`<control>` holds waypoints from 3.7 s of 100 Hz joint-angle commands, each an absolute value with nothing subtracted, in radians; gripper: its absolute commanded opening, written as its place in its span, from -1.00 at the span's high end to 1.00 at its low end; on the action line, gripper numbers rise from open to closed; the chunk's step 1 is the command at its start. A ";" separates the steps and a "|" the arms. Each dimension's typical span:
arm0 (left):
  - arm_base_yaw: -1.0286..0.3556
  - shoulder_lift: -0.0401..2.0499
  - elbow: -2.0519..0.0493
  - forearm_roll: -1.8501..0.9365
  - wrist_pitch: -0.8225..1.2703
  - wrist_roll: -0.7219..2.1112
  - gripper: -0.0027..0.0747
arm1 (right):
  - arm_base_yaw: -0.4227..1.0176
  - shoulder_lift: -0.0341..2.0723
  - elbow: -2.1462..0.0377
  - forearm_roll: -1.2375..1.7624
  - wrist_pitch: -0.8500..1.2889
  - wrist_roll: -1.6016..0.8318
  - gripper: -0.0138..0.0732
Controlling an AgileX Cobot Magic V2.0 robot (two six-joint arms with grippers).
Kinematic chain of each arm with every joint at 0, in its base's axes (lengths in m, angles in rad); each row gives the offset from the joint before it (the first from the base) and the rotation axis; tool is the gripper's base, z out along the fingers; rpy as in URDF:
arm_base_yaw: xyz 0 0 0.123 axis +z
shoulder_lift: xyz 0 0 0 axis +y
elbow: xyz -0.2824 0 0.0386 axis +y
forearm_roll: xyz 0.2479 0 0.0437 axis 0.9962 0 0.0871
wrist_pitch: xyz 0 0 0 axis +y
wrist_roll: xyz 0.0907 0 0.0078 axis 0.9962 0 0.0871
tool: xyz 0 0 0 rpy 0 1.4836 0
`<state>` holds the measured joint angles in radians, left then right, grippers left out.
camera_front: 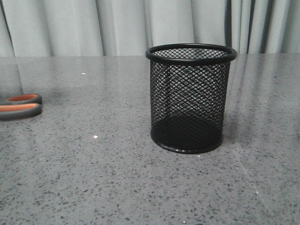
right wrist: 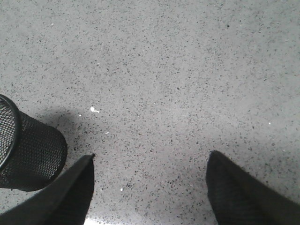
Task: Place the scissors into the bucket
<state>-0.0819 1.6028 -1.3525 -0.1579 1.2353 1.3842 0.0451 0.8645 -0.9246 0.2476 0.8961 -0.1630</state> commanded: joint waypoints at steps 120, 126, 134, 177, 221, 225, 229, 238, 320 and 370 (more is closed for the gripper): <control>-0.125 1.617 -1.306 -0.102 1.270 1.461 -0.08 | 0.097 0.866 -0.960 0.261 0.830 -0.173 -0.37; -0.125 1.617 -1.306 -0.102 1.268 1.461 -0.08 | 0.097 0.866 -0.960 0.261 0.829 -0.173 -0.37; -0.125 1.617 -1.306 -0.107 1.257 1.461 -0.08 | 0.097 0.870 -0.960 0.261 0.826 -0.173 -0.37; -0.127 1.650 -1.313 -0.153 1.237 1.481 -0.08 | 0.122 0.885 -0.960 0.261 0.826 -0.173 -0.37; -0.127 1.681 -1.320 -0.163 1.231 1.481 -0.07 | 0.124 0.885 -0.960 0.261 0.830 -0.173 -0.37; -0.127 1.681 -1.320 -0.163 1.231 1.481 -0.06 | 0.124 0.885 -0.960 0.261 0.830 -0.173 -0.37; -0.127 1.681 -1.320 -0.163 1.231 1.481 -0.02 | 0.124 0.885 -0.960 0.261 0.830 -0.173 -0.37; -0.127 1.681 -1.320 -0.165 1.231 1.481 0.10 | 0.124 0.885 -0.960 0.261 0.830 -0.173 -0.37; -0.127 1.677 -1.346 -0.211 1.267 1.481 0.58 | 0.124 0.885 -0.960 0.261 0.830 -0.173 -0.37; -0.127 1.666 -1.459 -0.222 1.277 1.422 0.58 | 0.124 0.885 -0.960 0.261 0.832 -0.173 -0.37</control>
